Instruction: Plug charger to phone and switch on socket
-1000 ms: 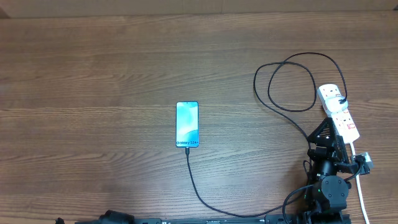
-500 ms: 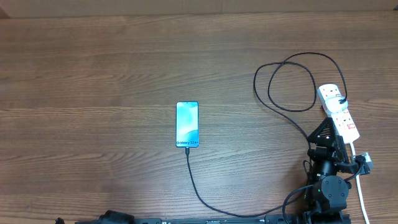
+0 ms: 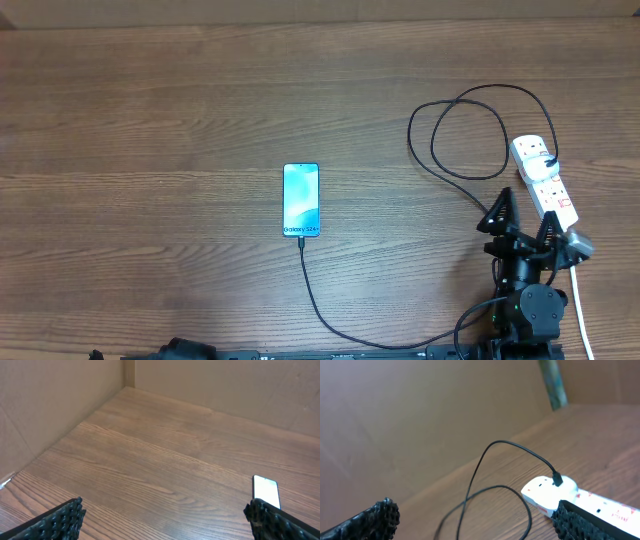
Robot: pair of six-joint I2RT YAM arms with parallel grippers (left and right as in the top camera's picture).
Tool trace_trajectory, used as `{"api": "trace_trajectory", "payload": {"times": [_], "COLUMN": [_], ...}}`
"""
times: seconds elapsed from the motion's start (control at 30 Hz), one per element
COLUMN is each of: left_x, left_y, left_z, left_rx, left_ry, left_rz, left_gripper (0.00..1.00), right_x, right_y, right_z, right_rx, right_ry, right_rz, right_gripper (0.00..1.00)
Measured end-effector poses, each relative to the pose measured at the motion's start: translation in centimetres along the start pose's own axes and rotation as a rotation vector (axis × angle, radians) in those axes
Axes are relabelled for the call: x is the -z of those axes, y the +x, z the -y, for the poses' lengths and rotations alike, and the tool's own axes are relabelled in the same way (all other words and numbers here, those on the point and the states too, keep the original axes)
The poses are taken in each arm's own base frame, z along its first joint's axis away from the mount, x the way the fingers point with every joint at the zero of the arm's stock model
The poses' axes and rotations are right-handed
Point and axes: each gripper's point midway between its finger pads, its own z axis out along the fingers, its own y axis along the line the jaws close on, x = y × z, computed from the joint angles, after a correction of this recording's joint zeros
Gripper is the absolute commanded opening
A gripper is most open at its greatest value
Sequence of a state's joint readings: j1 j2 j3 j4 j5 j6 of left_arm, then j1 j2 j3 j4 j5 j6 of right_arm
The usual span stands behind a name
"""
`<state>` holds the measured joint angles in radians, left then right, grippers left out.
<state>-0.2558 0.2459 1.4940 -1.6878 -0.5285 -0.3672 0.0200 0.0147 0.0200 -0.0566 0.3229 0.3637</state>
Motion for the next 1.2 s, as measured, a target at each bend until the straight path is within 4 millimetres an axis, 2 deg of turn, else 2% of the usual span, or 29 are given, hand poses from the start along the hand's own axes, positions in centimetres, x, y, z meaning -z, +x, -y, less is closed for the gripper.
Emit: {"api": "trace_trajectory", "payload": {"times": [0.17, 0.33, 1.2], "left_x": [0.0, 0.0, 0.0], "left_y": [0.0, 0.0, 0.0], "left_z": [0.0, 0.0, 0.0], "left_rx": [0.000, 0.000, 0.000], "left_ry": [0.000, 0.000, 0.000], "left_rz": [0.000, 0.000, 0.000], "left_gripper": [1.00, 0.99, 0.99], "right_x": [0.0, 0.0, 0.0], "right_y": [0.6, 1.3, 1.5], "right_z": [-0.8, -1.2, -1.5], "right_rx": [0.119, 0.160, 0.183], "right_ry": [-0.058, -0.112, -0.150], "right_rz": [-0.031, -0.071, -0.084], "right_gripper": [1.00, 1.00, 1.00]}}
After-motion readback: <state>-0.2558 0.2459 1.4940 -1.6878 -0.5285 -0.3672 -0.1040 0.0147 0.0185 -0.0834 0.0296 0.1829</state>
